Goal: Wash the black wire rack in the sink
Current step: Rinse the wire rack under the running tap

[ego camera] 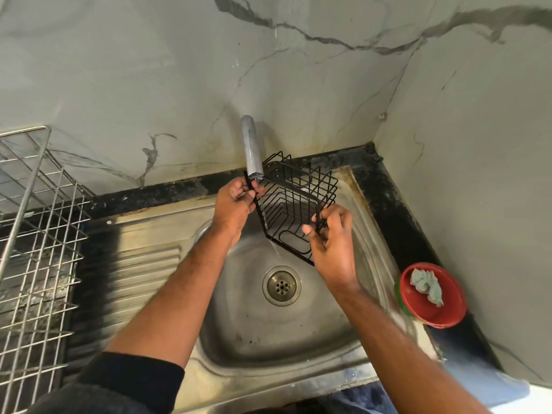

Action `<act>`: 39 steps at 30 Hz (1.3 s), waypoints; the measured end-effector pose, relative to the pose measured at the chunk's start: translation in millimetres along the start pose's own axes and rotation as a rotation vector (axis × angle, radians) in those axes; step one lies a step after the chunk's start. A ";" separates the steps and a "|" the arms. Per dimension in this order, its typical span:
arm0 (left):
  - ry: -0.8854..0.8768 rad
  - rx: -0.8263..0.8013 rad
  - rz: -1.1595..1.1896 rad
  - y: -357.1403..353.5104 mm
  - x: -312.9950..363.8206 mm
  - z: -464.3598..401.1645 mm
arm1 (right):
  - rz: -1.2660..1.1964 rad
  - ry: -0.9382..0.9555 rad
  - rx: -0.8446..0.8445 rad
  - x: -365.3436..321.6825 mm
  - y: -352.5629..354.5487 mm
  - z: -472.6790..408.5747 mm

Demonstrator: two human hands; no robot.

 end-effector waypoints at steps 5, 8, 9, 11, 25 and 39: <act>-0.005 -0.021 -0.016 -0.5 1.2 -0.6 | 0.010 0.042 0.015 2.2 5.5 0.1; -0.018 -0.030 -0.027 -1.3 3.3 1.8 | 0.023 0.036 0.028 3.1 7.2 -0.7; -0.022 -0.030 -0.032 -1.9 3.8 3.2 | 0.025 0.031 0.030 3.3 7.6 -0.5; -0.029 -0.032 -0.042 -2.4 4.1 6.1 | 0.024 0.026 0.035 3.9 9.3 0.1; 0.010 -0.040 -0.045 7.2 -8.1 22.7 | 0.043 0.016 0.055 -1.4 14.6 0.6; 0.025 0.024 -0.020 17.3 -11.3 29.4 | -0.010 -0.013 0.056 -6.1 9.5 -3.6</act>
Point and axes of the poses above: each hand's wrist, its own z-axis away from the middle knuckle, its own y-axis out of the back of the hand, x = y × z, the point moved 1 cm from there along -z, towards the middle knuckle, and after that the axes turned 6 degrees about y, right-handed, at the moved point
